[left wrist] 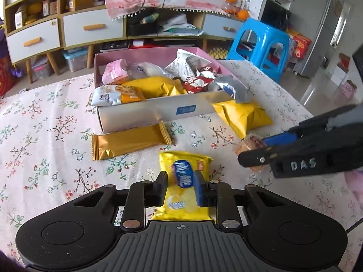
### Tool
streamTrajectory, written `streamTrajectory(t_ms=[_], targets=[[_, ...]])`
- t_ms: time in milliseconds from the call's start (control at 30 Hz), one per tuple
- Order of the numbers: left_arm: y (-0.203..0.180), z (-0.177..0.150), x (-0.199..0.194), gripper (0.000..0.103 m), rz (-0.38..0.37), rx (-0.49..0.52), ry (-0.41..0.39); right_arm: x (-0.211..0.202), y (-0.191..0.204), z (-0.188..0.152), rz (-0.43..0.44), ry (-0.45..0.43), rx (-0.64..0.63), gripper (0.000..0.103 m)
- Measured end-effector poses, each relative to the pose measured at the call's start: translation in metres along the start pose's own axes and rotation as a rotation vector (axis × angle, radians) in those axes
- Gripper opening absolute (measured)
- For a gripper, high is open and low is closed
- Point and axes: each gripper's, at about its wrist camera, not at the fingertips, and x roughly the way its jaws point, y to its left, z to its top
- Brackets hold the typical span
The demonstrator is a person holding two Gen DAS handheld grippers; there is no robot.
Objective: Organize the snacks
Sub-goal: 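Carry the yellow chip bag and pastry cake over the pink box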
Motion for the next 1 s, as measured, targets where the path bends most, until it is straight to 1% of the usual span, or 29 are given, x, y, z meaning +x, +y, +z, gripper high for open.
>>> streamTrajectory(t_ms=[33, 67, 100, 167, 267, 400, 433, 467, 500, 567, 667, 800, 1000], targets=[[-0.002, -0.001, 0.002, 0.029, 0.005, 0.011, 0.006, 0.000, 0.000, 0.001, 0.004, 0.000, 0.005, 0.024], [-0.004, -0.002, 0.003, 0.040, 0.012, 0.028, 0.010, 0.001, 0.001, 0.001, 0.005, 0.001, 0.007, 0.024], [-0.007, -0.003, 0.005, 0.053, 0.018, 0.048, 0.009, 0.002, 0.002, 0.001, 0.006, 0.003, 0.006, 0.024], [-0.013, -0.004, 0.007, 0.069, 0.046, 0.090, -0.002, 0.004, 0.005, 0.002, 0.007, 0.008, 0.000, 0.024], [-0.020, -0.003, 0.014, 0.069, 0.072, 0.132, 0.011, 0.007, 0.009, 0.001, 0.008, 0.016, -0.013, 0.024], [-0.023, -0.006, 0.021, 0.066, 0.107, 0.147, 0.027, 0.008, 0.012, 0.002, 0.009, 0.017, -0.025, 0.024], [-0.023, -0.006, 0.022, 0.063, 0.110, 0.142, 0.032, 0.008, 0.013, 0.002, 0.010, 0.017, -0.025, 0.024], [-0.023, -0.007, 0.024, 0.054, 0.114, 0.134, 0.040, 0.008, 0.013, 0.002, 0.010, 0.017, -0.026, 0.024], [-0.022, -0.008, 0.025, 0.050, 0.121, 0.126, 0.048, 0.008, 0.013, 0.002, 0.010, 0.016, -0.026, 0.024], [-0.021, -0.009, 0.024, 0.049, 0.132, 0.109, 0.044, 0.008, 0.012, 0.002, 0.008, 0.015, -0.025, 0.024], [-0.021, -0.010, 0.021, 0.048, 0.144, 0.105, 0.034, 0.006, 0.011, 0.003, 0.007, 0.012, -0.023, 0.024], [-0.020, -0.010, 0.012, 0.048, 0.136, 0.081, 0.016, 0.002, 0.012, 0.004, 0.011, 0.001, -0.021, 0.024], [-0.016, -0.001, -0.008, 0.048, 0.147, 0.073, -0.029, -0.012, 0.009, 0.014, 0.013, -0.048, -0.010, 0.024]])
